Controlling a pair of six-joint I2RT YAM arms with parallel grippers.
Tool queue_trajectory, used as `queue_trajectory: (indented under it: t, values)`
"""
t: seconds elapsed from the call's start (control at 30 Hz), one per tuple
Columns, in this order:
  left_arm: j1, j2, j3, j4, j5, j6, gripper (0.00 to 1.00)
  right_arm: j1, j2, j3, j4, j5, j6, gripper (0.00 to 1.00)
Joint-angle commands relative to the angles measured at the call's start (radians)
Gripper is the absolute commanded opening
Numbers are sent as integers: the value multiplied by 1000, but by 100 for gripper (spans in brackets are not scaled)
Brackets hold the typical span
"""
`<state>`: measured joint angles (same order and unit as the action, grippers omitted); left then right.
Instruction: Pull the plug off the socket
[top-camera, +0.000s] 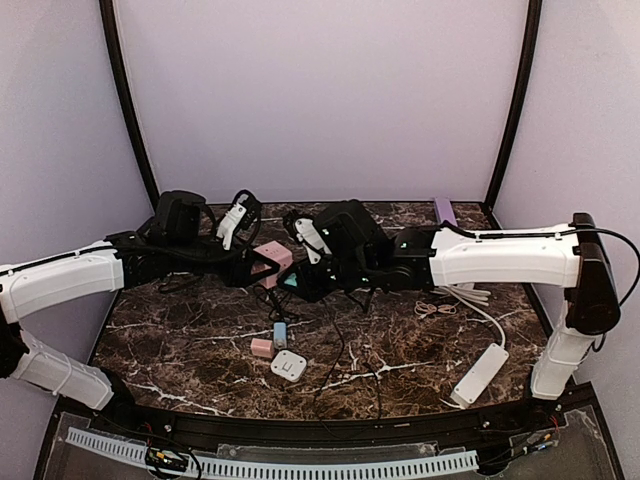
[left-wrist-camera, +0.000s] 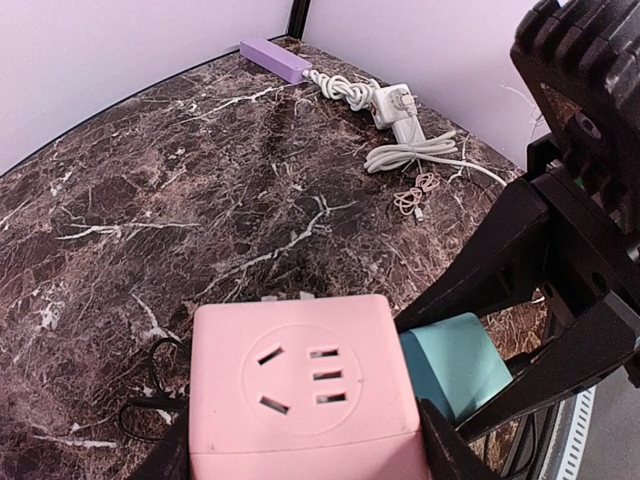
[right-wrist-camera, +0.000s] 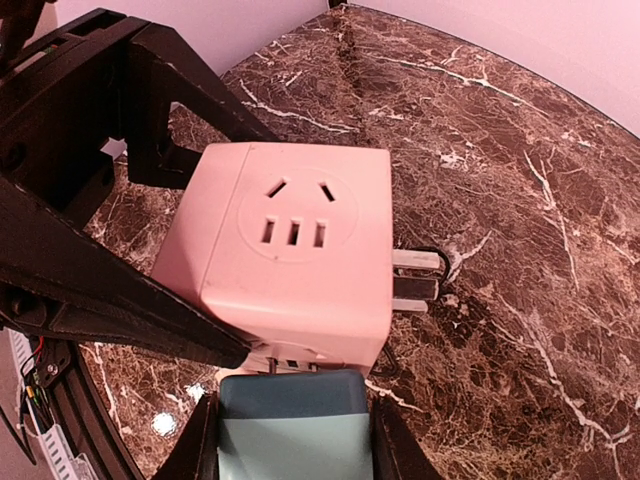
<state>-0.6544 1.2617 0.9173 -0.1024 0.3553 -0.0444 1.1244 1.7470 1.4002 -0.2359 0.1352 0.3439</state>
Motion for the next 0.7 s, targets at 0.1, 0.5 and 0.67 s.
queue_trajectory:
  t: [0.1, 0.5, 0.67]
  values:
    - [16, -26, 24, -84, -131, 28, 1, -5, -15, 32, -116, 139, -1, 0]
    - [70, -27, 24, -103, -251, -40, 1, -35, 32, 92, -261, 189, 138, 0]
    - [73, -28, 21, -96, -236, -43, 1, -37, 24, 72, -245, 181, 133, 0]
